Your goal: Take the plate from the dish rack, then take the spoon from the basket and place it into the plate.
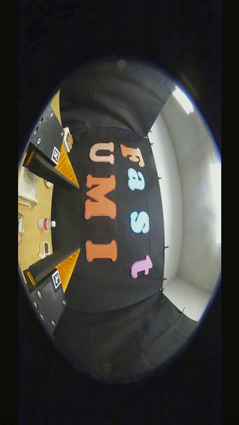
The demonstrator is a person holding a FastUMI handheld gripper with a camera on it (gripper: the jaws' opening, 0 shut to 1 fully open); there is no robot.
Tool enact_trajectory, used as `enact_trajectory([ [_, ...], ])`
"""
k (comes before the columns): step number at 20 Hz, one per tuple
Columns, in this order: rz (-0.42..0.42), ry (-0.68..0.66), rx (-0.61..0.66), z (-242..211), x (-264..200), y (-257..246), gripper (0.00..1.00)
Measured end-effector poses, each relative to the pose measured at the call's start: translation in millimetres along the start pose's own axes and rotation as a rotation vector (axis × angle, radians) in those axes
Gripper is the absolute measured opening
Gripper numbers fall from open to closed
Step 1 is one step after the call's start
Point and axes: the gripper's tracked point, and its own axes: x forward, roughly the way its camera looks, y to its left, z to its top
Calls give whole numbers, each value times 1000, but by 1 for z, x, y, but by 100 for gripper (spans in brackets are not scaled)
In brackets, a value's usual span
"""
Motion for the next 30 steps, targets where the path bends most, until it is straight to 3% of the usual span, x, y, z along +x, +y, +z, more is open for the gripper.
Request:
enact_trajectory([
  [18,81,85,18,19,15,47,99],
  [26,158,264,59,-23,22,73,99],
  [30,220,425,100,-63,26,96,99],
])
